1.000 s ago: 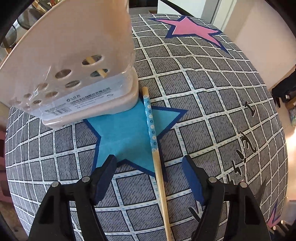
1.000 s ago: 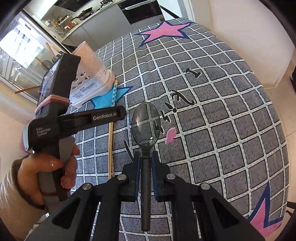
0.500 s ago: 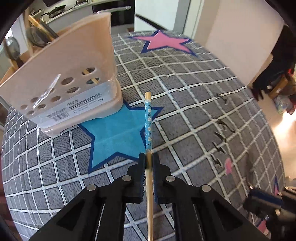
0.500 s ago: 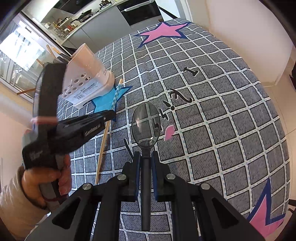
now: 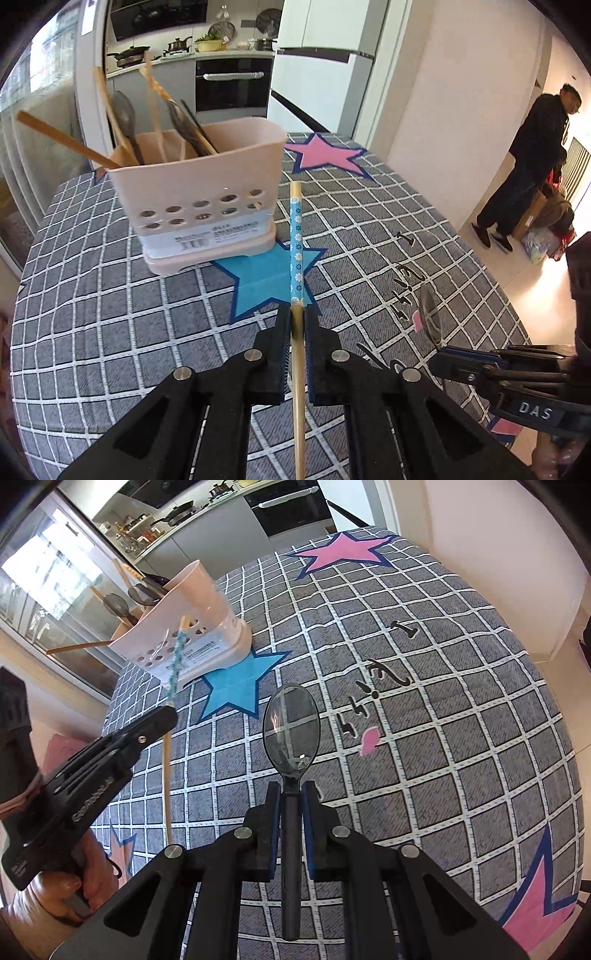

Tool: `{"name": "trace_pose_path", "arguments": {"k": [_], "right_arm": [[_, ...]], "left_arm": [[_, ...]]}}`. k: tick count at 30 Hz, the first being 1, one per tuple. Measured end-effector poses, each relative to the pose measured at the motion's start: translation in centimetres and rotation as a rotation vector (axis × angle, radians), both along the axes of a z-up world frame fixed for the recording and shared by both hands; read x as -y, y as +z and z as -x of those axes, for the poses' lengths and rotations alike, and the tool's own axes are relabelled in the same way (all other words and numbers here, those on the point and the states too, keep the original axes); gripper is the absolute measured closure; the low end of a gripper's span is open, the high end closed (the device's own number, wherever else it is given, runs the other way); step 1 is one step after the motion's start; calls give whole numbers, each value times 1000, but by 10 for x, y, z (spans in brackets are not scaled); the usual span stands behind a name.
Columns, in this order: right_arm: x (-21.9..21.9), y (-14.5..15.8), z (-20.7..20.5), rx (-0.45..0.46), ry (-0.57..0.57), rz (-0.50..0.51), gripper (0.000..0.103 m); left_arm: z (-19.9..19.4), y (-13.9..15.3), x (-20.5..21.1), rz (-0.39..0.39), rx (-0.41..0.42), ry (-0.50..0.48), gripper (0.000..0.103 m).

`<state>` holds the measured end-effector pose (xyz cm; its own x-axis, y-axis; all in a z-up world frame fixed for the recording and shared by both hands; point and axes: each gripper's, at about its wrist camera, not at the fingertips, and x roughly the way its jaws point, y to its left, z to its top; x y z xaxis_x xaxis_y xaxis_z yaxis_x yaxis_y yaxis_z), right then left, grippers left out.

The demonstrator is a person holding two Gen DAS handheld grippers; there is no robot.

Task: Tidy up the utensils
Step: 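Carry the blue chopstick and spoon over the caddy and lower them in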

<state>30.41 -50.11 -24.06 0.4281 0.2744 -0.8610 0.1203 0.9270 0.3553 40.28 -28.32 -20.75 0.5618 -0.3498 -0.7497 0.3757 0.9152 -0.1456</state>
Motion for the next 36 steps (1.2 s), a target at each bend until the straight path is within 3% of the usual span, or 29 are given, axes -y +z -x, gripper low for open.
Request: {"name": "trace_pose_path", "arguments": {"k": [7, 14, 25, 36], "right_arm": [[-24, 12, -3, 43, 30, 15, 91], [-40, 45, -19, 126, 65, 25, 91], [-49, 108, -82, 286, 97, 35, 91], [-54, 134, -155, 455, 108, 18, 91]], "left_arm": [[11, 26, -35, 52, 74, 32, 65], [-3, 67, -56, 97, 166, 66, 65], [-66, 139, -68, 154, 337, 138, 65], [-124, 159, -67, 171, 478, 285, 65]]}}
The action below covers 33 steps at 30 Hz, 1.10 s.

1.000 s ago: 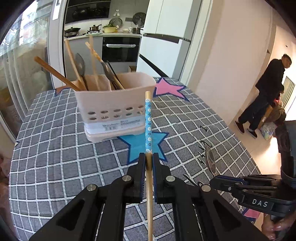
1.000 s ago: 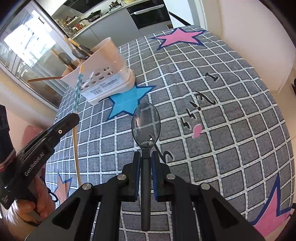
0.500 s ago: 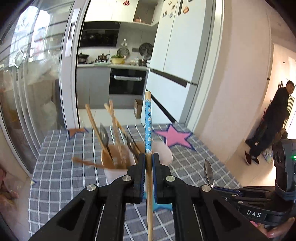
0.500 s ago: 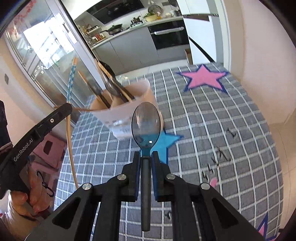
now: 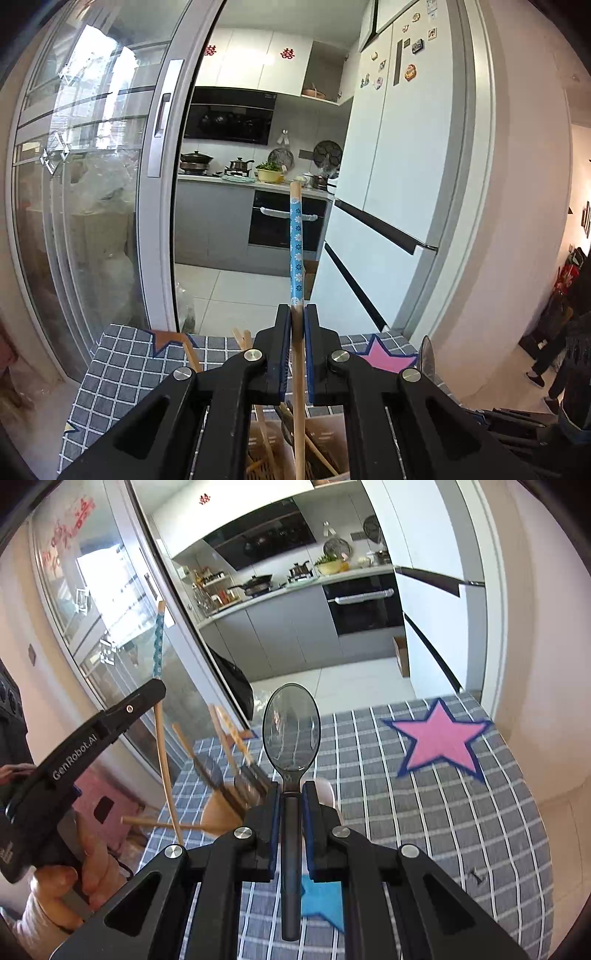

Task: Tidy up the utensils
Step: 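Carry the blue chopstick and spoon over the caddy and lower them in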

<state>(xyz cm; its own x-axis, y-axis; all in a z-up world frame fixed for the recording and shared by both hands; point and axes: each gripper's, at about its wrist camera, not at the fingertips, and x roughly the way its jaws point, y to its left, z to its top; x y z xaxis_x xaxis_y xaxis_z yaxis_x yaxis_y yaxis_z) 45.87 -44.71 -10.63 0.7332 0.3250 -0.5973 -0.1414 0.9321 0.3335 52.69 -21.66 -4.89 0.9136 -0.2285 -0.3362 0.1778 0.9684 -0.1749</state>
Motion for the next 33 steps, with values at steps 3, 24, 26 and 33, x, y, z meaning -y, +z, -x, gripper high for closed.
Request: {"name": "trace_pose_path", "arguments": {"k": [3, 24, 26, 33], "right_arm": [[-4, 0, -15, 41, 1, 0, 91], [-43, -61, -53, 201, 100, 178, 91], [-44, -64, -49, 209, 109, 190, 91], [-40, -69, -41, 190, 130, 191, 90]], "left_arm": [[-10, -4, -1, 4, 26, 53, 65], [-14, -68, 21, -189, 41, 126, 65], [-17, -67, 18, -171, 16, 130, 65], [-19, -54, 17, -146, -15, 117, 64]]}}
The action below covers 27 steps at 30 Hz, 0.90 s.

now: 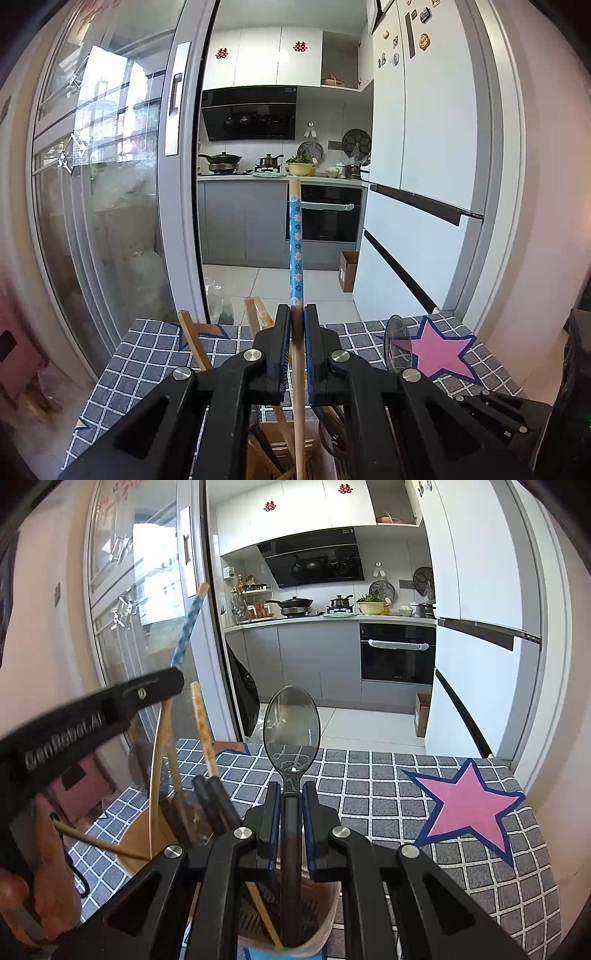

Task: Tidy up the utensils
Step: 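Carry the blue chopstick and spoon over the caddy and lower them in, then open both tools and withdraw them from the caddy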

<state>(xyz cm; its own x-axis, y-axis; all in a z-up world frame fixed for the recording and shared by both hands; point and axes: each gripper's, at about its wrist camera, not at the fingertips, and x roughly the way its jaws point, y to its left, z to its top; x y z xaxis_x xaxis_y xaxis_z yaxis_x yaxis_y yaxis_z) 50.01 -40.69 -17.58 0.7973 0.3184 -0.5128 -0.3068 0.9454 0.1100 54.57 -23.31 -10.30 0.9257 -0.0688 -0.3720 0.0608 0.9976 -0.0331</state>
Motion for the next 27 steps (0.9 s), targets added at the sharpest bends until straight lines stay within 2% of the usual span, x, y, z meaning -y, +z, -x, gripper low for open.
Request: {"name": "trace_pose_path", "arguments": {"k": [6, 8, 10, 15, 17, 20, 23, 27], "right_arm": [[6, -2, 5, -52, 21, -22, 89], [8, -1, 6, -63, 20, -32, 82], [12, 1, 10, -63, 13, -44, 64], [24, 8, 16, -81, -17, -86, 63], [28, 10, 20, -86, -35, -97, 62], [36, 12, 26, -113, -60, -127, 55], [43, 13, 34, -132, -82, -145, 53], [49, 16, 50, -138, -113, -157, 48]], "left_arm": [[2, -4, 5, -47, -34, -10, 64], [2, -4, 4, -49, -49, -11, 64], [2, -5, 3, -49, -62, -9, 64], [3, 2, -2, -24, -89, 8, 64], [7, 8, -4, -6, -81, 8, 64], [15, 16, -6, 7, -55, -4, 64], [22, 23, -8, 11, -32, -22, 64], [39, 41, -13, 62, 13, -48, 64]]}}
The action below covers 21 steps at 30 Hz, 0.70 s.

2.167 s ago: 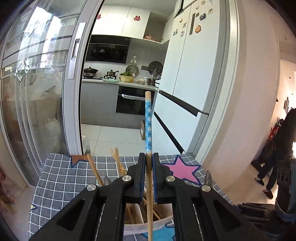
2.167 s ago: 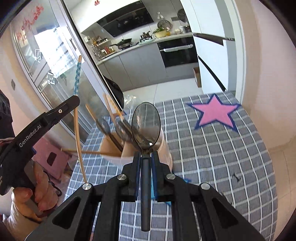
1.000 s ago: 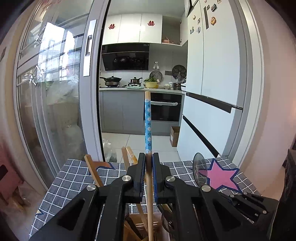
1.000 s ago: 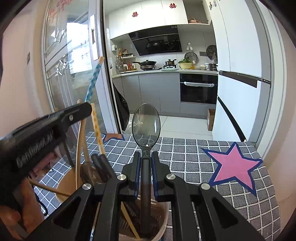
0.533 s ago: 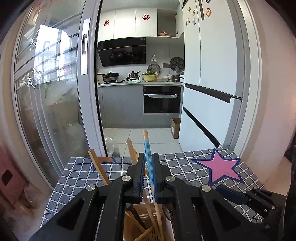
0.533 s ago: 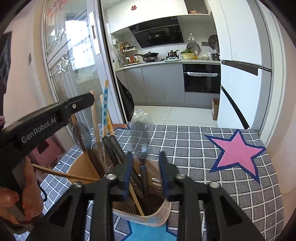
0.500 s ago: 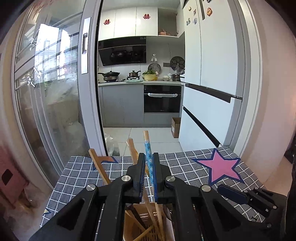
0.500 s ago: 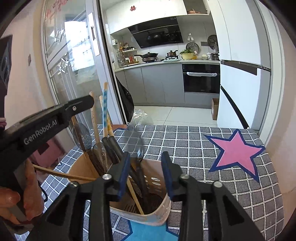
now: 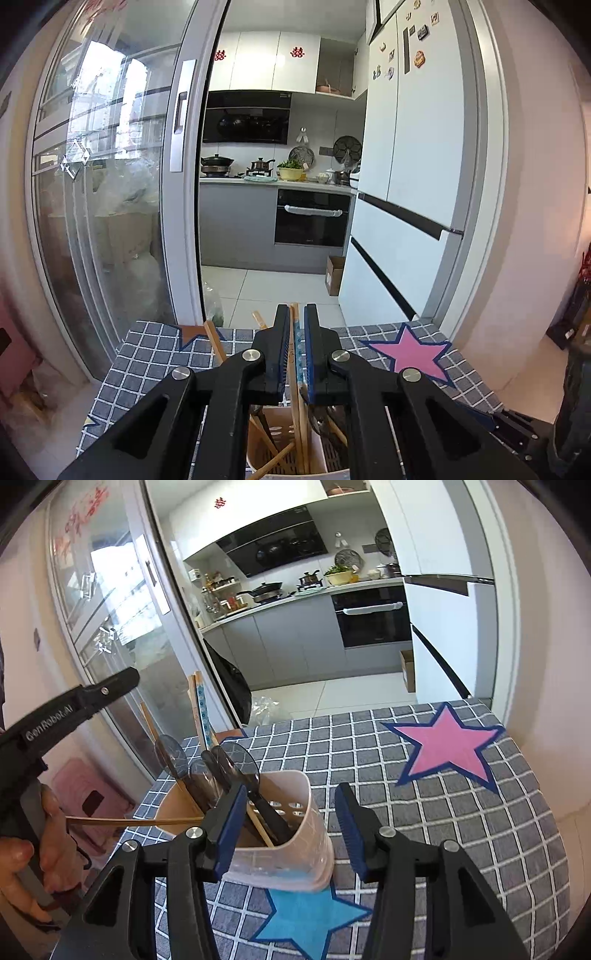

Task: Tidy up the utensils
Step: 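Open both tools and withdraw them from the caddy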

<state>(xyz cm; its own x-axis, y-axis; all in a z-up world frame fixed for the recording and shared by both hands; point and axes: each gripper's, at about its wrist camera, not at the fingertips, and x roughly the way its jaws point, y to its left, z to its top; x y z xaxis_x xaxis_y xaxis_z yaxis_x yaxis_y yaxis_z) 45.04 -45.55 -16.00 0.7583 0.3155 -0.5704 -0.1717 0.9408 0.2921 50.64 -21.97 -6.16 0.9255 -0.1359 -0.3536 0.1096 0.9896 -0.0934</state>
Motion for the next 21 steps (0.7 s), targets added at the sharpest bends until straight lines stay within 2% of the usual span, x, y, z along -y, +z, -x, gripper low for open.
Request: {"name": "trace_pose_path", "arguments": {"k": [4, 7, 14, 15, 16, 17, 19, 20, 21], "right_arm": [[4, 9, 14, 11, -25, -5, 39], [4, 15, 23, 16, -38, -3, 37], [2, 22, 47, 11, -68, -9, 36], [3, 21, 50, 9, -72, -12, 36], [3, 21, 54, 6, -76, -15, 36], [3, 21, 58, 2, -80, -16, 36], [1, 21, 64, -4, -88, -15, 35], [0, 21, 67, -9, -91, -14, 31], [-1, 21, 72, -10, -94, -14, 22]], "left_arm": [[24, 23, 0, 17, 76, -30, 64], [44, 40, -3, 24, 115, -55, 63], [84, 52, -26, 18, 123, -60, 63], [90, 52, -31, 15, 119, -60, 59], [95, 52, -35, 13, 116, -57, 42], [101, 51, -41, 9, 107, -48, 0], [112, 48, -52, 4, 109, -9, 0], [117, 45, -55, -9, 108, -14, 0], [120, 40, -57, -32, 95, -13, 0]]}}
